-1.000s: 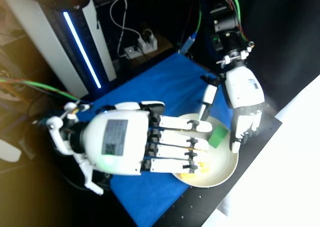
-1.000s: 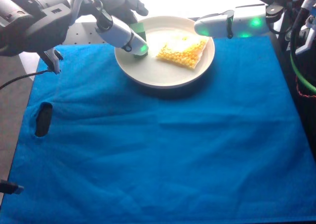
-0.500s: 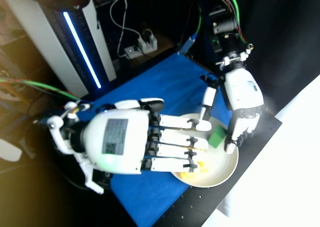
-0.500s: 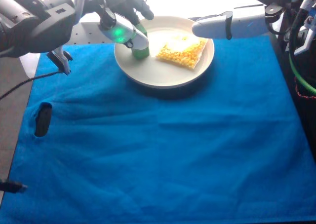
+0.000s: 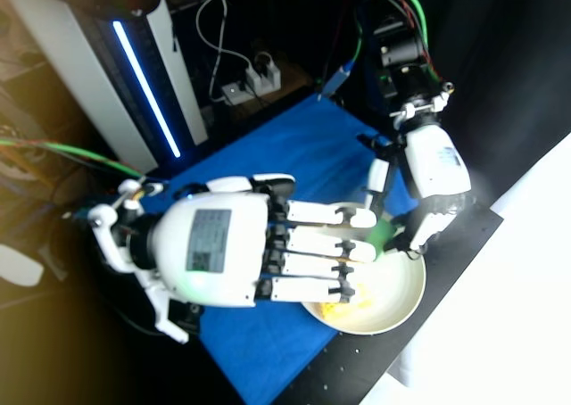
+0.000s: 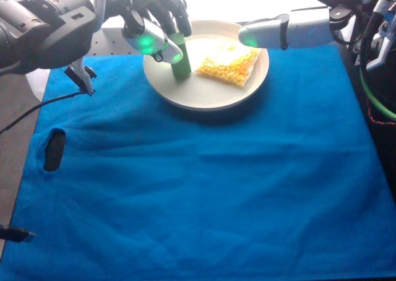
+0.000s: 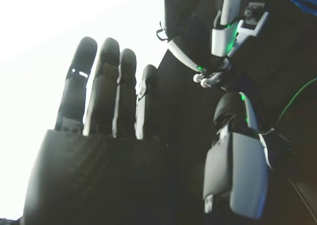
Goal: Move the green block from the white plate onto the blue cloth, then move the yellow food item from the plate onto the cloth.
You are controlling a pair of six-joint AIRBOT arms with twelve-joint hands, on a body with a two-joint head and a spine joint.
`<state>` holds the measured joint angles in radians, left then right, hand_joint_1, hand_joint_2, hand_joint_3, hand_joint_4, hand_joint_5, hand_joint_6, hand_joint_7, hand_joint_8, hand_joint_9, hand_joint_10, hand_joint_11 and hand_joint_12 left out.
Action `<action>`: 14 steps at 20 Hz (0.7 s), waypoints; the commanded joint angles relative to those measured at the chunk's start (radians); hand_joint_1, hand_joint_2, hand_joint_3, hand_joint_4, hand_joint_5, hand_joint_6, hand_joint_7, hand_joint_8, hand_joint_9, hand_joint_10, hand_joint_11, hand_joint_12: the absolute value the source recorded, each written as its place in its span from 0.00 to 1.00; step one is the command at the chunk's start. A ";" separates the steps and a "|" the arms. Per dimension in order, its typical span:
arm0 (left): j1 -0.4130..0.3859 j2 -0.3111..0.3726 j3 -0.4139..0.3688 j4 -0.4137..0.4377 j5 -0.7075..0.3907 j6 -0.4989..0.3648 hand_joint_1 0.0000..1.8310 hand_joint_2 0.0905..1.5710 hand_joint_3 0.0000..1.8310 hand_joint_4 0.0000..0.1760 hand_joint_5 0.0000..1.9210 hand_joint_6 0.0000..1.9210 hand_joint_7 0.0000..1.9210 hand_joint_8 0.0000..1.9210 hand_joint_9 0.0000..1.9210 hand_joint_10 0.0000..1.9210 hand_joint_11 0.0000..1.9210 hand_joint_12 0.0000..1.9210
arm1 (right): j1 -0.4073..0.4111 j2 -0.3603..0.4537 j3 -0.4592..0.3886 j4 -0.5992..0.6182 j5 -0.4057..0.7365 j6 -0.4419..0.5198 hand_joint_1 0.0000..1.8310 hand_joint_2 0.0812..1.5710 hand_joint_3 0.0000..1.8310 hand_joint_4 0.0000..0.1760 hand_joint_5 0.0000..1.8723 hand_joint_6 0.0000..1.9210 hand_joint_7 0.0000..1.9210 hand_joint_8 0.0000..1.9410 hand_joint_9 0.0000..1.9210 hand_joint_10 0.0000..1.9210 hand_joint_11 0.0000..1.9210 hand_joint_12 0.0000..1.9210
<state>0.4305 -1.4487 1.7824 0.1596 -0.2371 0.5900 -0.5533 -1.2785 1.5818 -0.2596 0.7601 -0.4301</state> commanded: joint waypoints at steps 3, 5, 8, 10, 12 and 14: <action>-0.003 0.015 -0.009 -0.008 -0.125 -0.021 0.71 0.64 0.00 0.00 0.58 0.29 0.65 0.38 0.82 0.03 0.60 0.67 | 0.017 -0.002 -0.001 0.034 0.125 0.004 0.26 0.59 0.00 0.52 0.24 0.00 0.31 0.00 0.30 0.00 0.06 0.53; -0.004 0.037 -0.027 0.010 -0.144 -0.058 0.70 0.64 0.00 0.00 0.57 0.32 0.63 0.40 0.79 0.02 0.53 0.62 | 0.017 -0.002 -0.001 0.034 0.125 0.004 0.25 0.59 0.00 0.52 0.24 0.00 0.32 0.00 0.30 0.00 0.08 0.53; -0.009 0.091 -0.083 0.018 -0.174 -0.058 0.70 0.66 0.00 0.00 0.55 0.33 0.60 0.48 0.76 0.01 0.49 0.58 | 0.017 -0.002 0.000 0.034 0.125 0.004 0.24 0.60 0.00 0.52 0.23 0.00 0.30 0.00 0.29 0.00 0.08 0.51; -0.013 0.127 -0.122 0.032 -0.197 -0.058 0.70 0.69 0.00 0.00 0.50 0.39 0.56 0.55 0.76 0.01 0.49 0.51 | 0.017 -0.002 0.000 0.034 0.125 0.004 0.24 0.61 0.00 0.47 0.22 0.00 0.28 0.00 0.27 0.00 0.08 0.47; -0.016 0.166 -0.167 0.051 -0.222 -0.058 0.69 0.69 0.00 0.00 0.48 0.42 0.56 0.56 0.76 0.01 0.55 0.40 | 0.017 -0.002 0.000 0.036 0.125 0.004 0.26 0.60 0.00 0.50 0.23 0.00 0.28 0.00 0.26 0.00 0.10 0.44; -0.013 0.209 -0.219 0.062 -0.261 -0.059 0.69 0.70 0.00 0.00 0.46 0.46 0.53 0.60 0.74 0.00 0.53 0.42 | 0.017 -0.002 0.000 0.038 0.124 0.004 0.26 0.60 0.00 0.40 0.22 0.00 0.26 0.00 0.25 0.00 0.12 0.39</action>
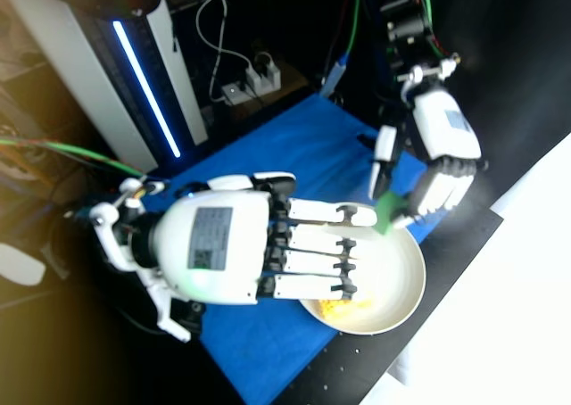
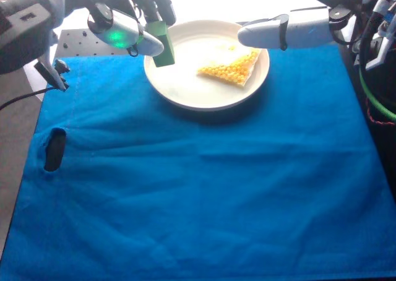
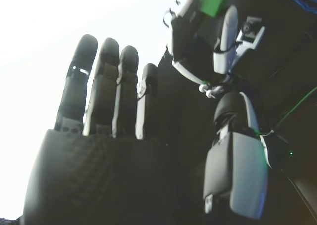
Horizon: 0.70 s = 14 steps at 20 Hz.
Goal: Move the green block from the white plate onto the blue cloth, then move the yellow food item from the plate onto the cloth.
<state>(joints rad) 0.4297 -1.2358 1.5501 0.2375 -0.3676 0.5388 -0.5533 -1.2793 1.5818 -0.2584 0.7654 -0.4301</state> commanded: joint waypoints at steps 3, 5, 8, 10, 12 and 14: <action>0.011 0.044 -0.028 0.081 -0.201 -0.147 0.69 0.71 0.00 0.00 0.47 0.46 0.50 0.64 0.70 0.00 0.46 0.55 | 0.016 -0.001 -0.001 0.043 0.119 0.004 0.25 0.60 0.00 0.17 0.21 0.00 0.27 0.01 0.26 0.00 0.13 0.38; 0.032 0.072 -0.055 0.116 -0.241 -0.195 0.70 0.67 0.00 0.00 0.56 0.35 0.53 0.56 0.56 0.41 0.49 0.56 | 0.015 0.000 -0.002 0.045 0.118 0.004 0.24 0.59 0.00 0.34 0.21 0.00 0.26 0.00 0.24 0.00 0.11 0.37; 0.042 0.123 -0.113 0.160 -0.257 -0.195 0.69 0.68 0.00 0.00 0.56 0.35 0.50 0.59 0.54 0.40 0.48 0.51 | 0.013 0.000 -0.004 0.045 0.118 0.004 0.24 0.58 0.00 0.46 0.22 0.00 0.28 0.01 0.26 0.01 0.15 0.39; 0.043 0.153 -0.149 0.203 -0.261 -0.196 0.68 0.69 0.00 0.00 0.51 0.40 0.51 0.61 0.59 0.27 0.50 0.46 | 0.009 0.000 -0.004 0.047 0.118 0.004 0.25 0.56 0.00 0.42 0.24 0.00 0.31 0.00 0.29 0.01 0.16 0.42; 0.043 0.177 -0.180 0.250 -0.266 -0.199 0.65 0.75 0.00 0.00 0.44 0.55 0.43 0.72 0.49 0.28 0.39 0.56 | 0.003 0.001 -0.004 0.052 0.118 0.004 0.26 0.57 0.00 0.41 0.26 0.00 0.32 0.00 0.31 0.00 0.13 0.51; 0.043 0.194 -0.203 0.298 -0.267 -0.212 0.67 0.72 0.00 0.00 0.47 0.47 0.47 0.69 0.50 0.36 0.39 0.59 | 0.000 0.001 -0.004 0.056 0.118 0.004 0.25 0.57 0.00 0.44 0.25 0.00 0.32 0.00 0.30 0.00 0.15 0.49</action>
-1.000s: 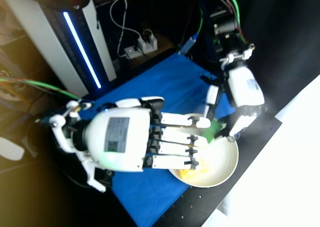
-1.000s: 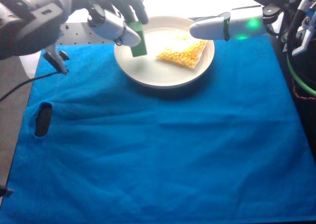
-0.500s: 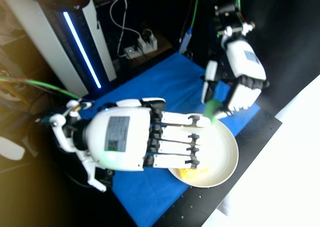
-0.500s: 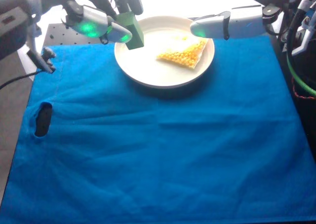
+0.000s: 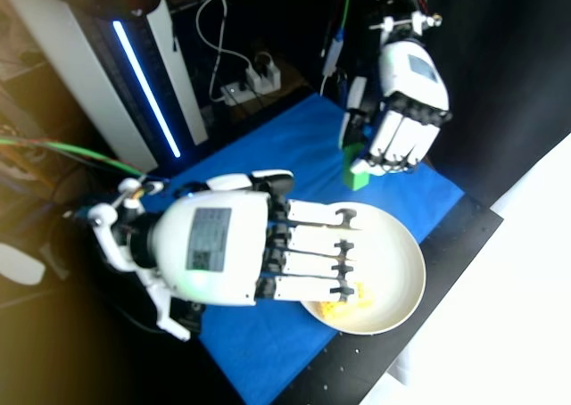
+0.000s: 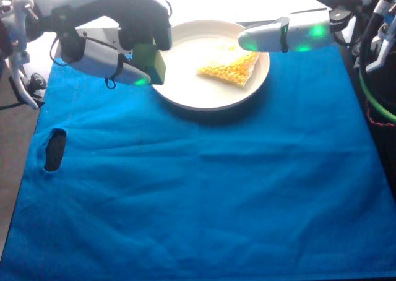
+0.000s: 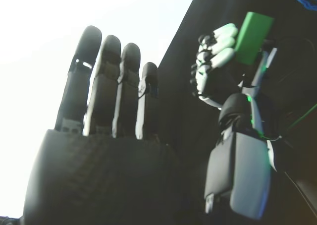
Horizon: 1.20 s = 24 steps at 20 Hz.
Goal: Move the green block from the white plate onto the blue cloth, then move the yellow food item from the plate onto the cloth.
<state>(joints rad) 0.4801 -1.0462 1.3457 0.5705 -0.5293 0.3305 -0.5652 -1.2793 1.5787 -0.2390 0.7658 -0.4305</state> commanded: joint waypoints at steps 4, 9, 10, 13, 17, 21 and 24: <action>0.003 0.014 -0.009 0.076 -0.077 -0.080 0.68 0.72 0.00 0.00 0.42 0.51 0.52 0.61 0.55 0.46 0.48 0.65 | 0.005 0.001 -0.001 0.039 0.117 0.005 0.22 0.58 0.01 0.36 0.24 0.00 0.30 0.00 0.31 0.00 0.18 0.46; 0.043 0.040 -0.040 0.117 -0.086 -0.112 0.69 0.70 0.00 0.00 0.48 0.44 0.54 0.59 0.57 0.51 0.48 0.73 | 0.000 -0.002 -0.001 0.039 0.117 0.005 0.24 0.57 0.00 0.43 0.26 0.00 0.32 0.00 0.31 0.00 0.13 0.55; 0.051 0.045 -0.045 0.117 -0.089 -0.114 0.69 0.70 0.00 0.00 0.48 0.44 0.54 0.59 0.57 0.51 0.48 0.73 | -0.001 -0.002 -0.001 0.039 0.117 0.005 0.24 0.57 0.00 0.43 0.26 0.00 0.32 0.00 0.31 0.00 0.13 0.55; 0.074 0.046 -0.051 0.117 -0.091 -0.121 0.70 0.66 0.00 0.00 0.55 0.32 0.59 0.51 0.60 0.46 0.50 0.73 | -0.005 -0.003 0.000 0.042 0.117 0.005 0.22 0.59 0.00 0.47 0.24 0.00 0.34 0.00 0.31 0.00 0.14 0.53; 0.094 0.041 -0.056 0.152 -0.072 -0.139 0.70 0.65 0.00 0.00 0.58 0.27 0.60 0.49 0.62 0.46 0.49 0.74 | -0.006 -0.006 0.001 0.042 0.117 0.005 0.23 0.59 0.00 0.37 0.24 0.00 0.32 0.00 0.31 0.00 0.17 0.51; 0.107 0.031 -0.051 0.154 -0.060 -0.141 0.71 0.65 0.00 0.00 0.56 0.32 0.61 0.45 0.63 0.43 0.49 0.75 | -0.007 -0.008 0.001 0.042 0.117 0.005 0.24 0.59 0.00 0.43 0.25 0.00 0.33 0.00 0.31 0.00 0.16 0.50; 0.114 0.019 -0.036 0.147 -0.049 -0.141 0.70 0.66 0.00 0.00 0.57 0.28 0.59 0.51 0.60 0.52 0.46 0.80 | -0.008 -0.009 0.003 0.042 0.117 0.005 0.23 0.57 0.00 0.39 0.25 0.00 0.33 0.00 0.31 0.00 0.17 0.50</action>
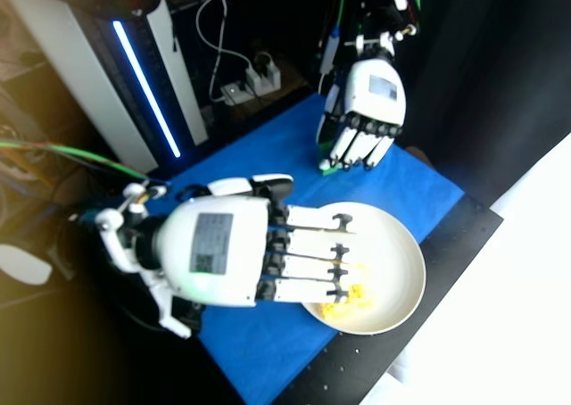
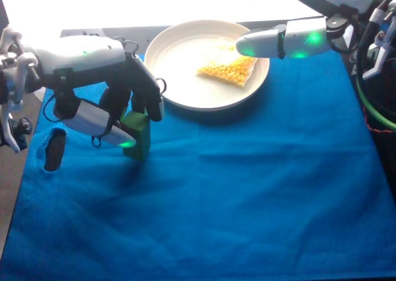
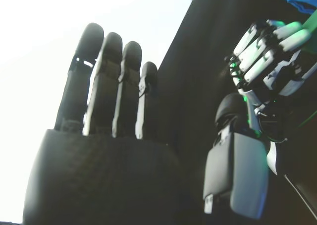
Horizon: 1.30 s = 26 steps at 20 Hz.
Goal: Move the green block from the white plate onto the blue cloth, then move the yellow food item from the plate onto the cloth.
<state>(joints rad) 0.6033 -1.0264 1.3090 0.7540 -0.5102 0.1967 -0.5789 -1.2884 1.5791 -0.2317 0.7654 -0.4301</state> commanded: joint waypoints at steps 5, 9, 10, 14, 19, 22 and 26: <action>0.003 -0.007 0.012 -0.048 -0.060 -0.008 0.70 0.65 0.00 0.00 0.56 0.34 0.62 0.43 0.62 0.36 0.47 0.66 | 0.006 0.000 0.003 0.034 0.118 0.004 0.23 0.57 0.00 0.46 0.25 0.00 0.34 0.00 0.32 0.00 0.18 0.49; 0.004 -0.007 0.010 -0.049 -0.070 -0.008 0.68 0.61 0.00 0.00 0.42 0.25 0.47 0.21 0.47 0.21 0.35 0.52 | 0.006 -0.001 0.003 0.034 0.118 0.004 0.24 0.57 0.00 0.47 0.25 0.00 0.34 0.00 0.32 0.00 0.17 0.49; 0.004 -0.007 0.009 -0.049 -0.072 -0.008 0.66 0.59 0.00 0.00 0.42 0.11 0.45 0.11 0.46 0.13 0.32 0.47 | 0.006 -0.002 0.003 0.034 0.118 0.004 0.23 0.57 0.00 0.49 0.25 0.00 0.35 0.00 0.32 0.00 0.18 0.49; 0.006 -0.007 0.008 -0.049 -0.083 -0.015 0.50 0.60 0.00 0.17 0.44 0.00 0.38 0.04 0.20 0.32 0.00 0.75 | 0.006 -0.003 0.002 0.034 0.118 0.004 0.23 0.59 0.00 0.43 0.24 0.00 0.33 0.00 0.31 0.00 0.15 0.51; 0.007 -0.004 0.006 -0.050 -0.104 -0.023 0.41 0.60 0.00 0.00 0.31 0.00 0.32 0.07 0.13 0.48 0.03 0.72 | 0.006 -0.005 0.004 0.034 0.118 0.004 0.22 0.59 0.00 0.53 0.24 0.00 0.31 0.00 0.30 0.00 0.13 0.50; 0.006 0.006 0.007 -0.064 -0.118 -0.023 0.39 0.61 0.00 0.16 0.25 0.00 0.28 0.05 0.12 0.50 0.02 0.76 | 0.006 -0.005 0.009 0.033 0.117 0.004 0.23 0.57 0.00 0.59 0.22 0.00 0.29 0.00 0.30 0.00 0.16 0.49; -0.020 0.029 0.007 -0.120 -0.146 0.021 0.29 0.60 0.00 0.47 0.15 0.00 0.23 0.00 0.12 0.38 0.01 0.83 | 0.014 -0.015 0.031 0.023 0.092 0.004 0.27 0.55 0.00 0.36 0.18 0.00 0.27 0.00 0.29 0.01 0.13 0.48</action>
<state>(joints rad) 0.5953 -1.0004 1.3178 0.6788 -0.5575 0.2253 -0.5777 -1.3033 1.6119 -0.2405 0.7521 -0.4305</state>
